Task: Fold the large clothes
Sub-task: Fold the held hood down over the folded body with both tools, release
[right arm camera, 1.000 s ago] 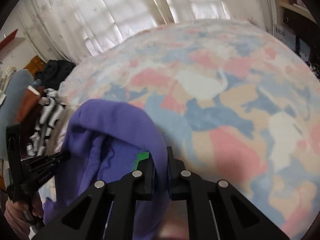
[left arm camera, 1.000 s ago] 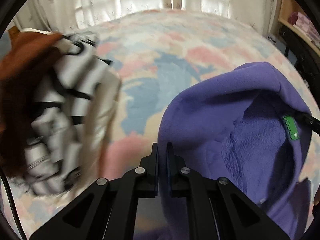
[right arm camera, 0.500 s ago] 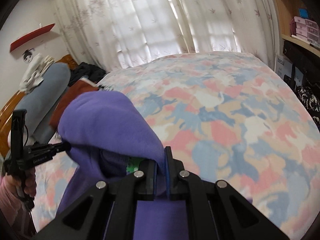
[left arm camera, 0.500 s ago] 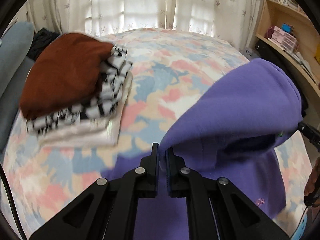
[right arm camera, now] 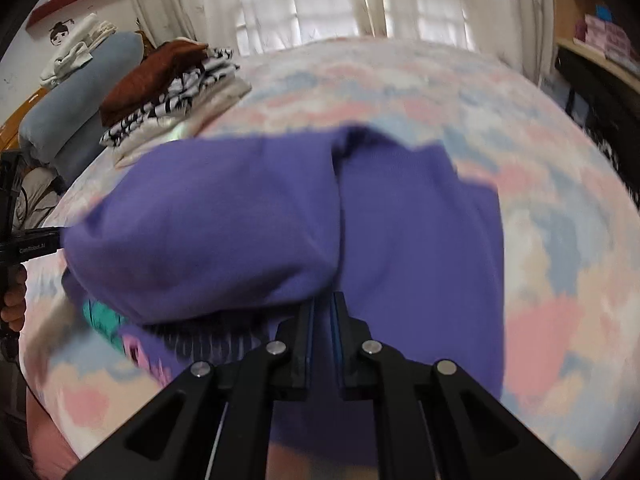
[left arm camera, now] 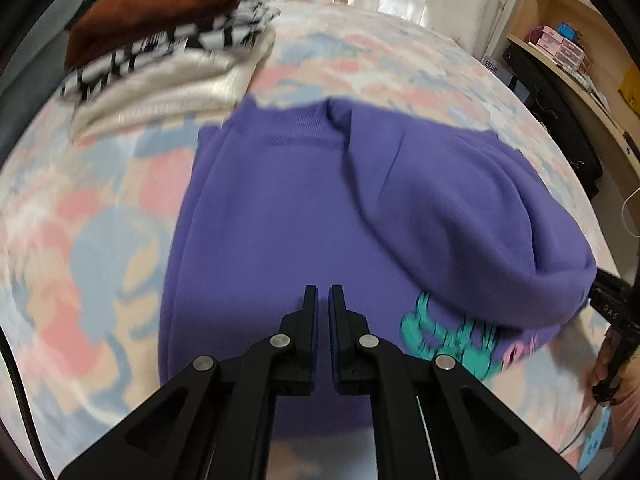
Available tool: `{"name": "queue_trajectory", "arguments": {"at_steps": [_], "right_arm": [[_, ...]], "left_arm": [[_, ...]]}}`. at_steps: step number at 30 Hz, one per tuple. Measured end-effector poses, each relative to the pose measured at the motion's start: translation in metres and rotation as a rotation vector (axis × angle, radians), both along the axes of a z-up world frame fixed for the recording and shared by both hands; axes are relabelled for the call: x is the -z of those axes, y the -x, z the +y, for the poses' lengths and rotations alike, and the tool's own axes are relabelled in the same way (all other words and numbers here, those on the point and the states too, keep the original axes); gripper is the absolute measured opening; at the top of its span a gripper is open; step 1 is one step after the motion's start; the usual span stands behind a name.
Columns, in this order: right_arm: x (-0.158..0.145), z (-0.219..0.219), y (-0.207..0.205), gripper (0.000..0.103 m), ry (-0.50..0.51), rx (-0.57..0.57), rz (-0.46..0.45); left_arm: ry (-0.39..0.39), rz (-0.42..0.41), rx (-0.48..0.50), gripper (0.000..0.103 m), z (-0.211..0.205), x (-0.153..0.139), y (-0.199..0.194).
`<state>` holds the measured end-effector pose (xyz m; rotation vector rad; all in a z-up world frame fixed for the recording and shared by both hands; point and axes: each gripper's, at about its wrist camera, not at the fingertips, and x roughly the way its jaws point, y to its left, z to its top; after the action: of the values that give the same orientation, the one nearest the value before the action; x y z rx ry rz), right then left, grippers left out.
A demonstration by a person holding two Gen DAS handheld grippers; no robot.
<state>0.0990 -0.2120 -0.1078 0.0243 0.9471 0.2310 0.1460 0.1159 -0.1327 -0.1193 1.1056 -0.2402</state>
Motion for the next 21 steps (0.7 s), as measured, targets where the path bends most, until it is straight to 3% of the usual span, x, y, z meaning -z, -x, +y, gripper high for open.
{"name": "queue_trajectory", "arguments": {"at_steps": [5, 7, 9, 11, 12, 15, 21], "right_arm": [[0.012, -0.006, 0.022, 0.011, -0.080, 0.015, 0.043], [0.014, -0.009, 0.024, 0.023, -0.155, 0.024, 0.070], [0.015, -0.009, 0.030, 0.044, -0.234, 0.027, 0.068], [0.013, -0.011, 0.031, 0.051, -0.337, 0.026, 0.056], [0.012, -0.012, 0.030, 0.054, -0.391, 0.025, 0.051], [0.012, -0.011, 0.024, 0.058, -0.522, 0.016, 0.046], [0.027, -0.003, 0.005, 0.060, -0.639, 0.032, 0.062]], "left_arm": [[0.185, 0.005, 0.020, 0.014, 0.012, 0.006, 0.011], [0.269, -0.004, 0.038, 0.020, 0.009, 0.007, 0.012], [0.328, -0.010, 0.053, 0.023, 0.005, 0.007, 0.011], [0.384, -0.008, 0.071, 0.027, -0.003, 0.008, 0.006], [0.418, -0.002, 0.078, 0.036, -0.006, 0.011, 0.003], [0.496, 0.010, 0.077, 0.060, -0.012, 0.019, -0.004], [0.659, 0.008, 0.067, 0.068, -0.019, 0.038, -0.019]]}}
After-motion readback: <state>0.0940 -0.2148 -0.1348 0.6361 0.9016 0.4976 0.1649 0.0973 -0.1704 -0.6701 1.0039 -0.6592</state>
